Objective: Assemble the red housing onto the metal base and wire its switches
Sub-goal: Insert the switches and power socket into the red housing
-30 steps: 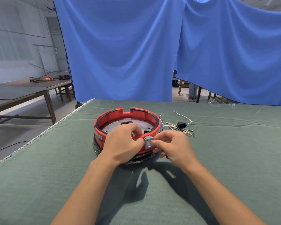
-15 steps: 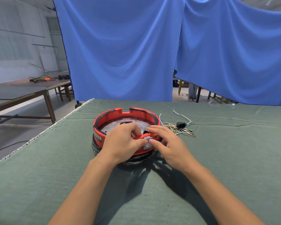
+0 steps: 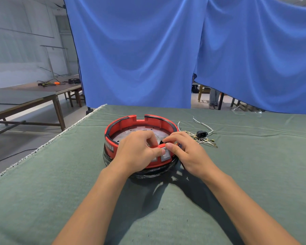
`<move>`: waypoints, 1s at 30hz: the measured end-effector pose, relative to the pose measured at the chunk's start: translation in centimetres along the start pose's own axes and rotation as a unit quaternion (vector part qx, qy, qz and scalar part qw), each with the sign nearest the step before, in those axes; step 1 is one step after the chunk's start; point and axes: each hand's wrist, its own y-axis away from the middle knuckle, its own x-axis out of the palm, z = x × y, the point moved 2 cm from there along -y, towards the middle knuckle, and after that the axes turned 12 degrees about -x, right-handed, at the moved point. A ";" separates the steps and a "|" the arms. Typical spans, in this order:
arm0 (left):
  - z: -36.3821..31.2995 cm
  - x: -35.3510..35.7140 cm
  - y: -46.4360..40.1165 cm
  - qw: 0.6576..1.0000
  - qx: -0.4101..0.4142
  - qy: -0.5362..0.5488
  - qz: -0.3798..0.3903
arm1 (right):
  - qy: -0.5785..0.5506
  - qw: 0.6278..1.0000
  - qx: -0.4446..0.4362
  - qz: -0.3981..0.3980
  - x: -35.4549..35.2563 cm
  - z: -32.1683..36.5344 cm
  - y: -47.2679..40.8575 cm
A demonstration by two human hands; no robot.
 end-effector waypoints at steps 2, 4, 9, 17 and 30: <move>-0.1 -0.1 0.0 1.000 0.003 -0.004 -0.005 | -0.003 1.000 -0.004 -0.003 0.1 0.1 -0.2; -0.2 -0.2 0.1 1.000 0.009 -0.007 -0.010 | 0.001 1.000 -0.002 -0.008 0.1 0.3 -0.4; 0.0 -0.1 0.3 0.998 0.045 -0.010 -0.031 | -0.022 1.000 0.002 -0.017 0.2 0.7 -0.4; -0.1 -0.1 0.4 0.995 0.060 -0.081 0.027 | -0.037 0.997 0.035 0.061 -0.9 0.7 0.7; -0.8 0.1 1.0 0.991 0.076 -0.109 0.015 | 0.060 0.998 0.011 0.020 -0.8 0.7 0.4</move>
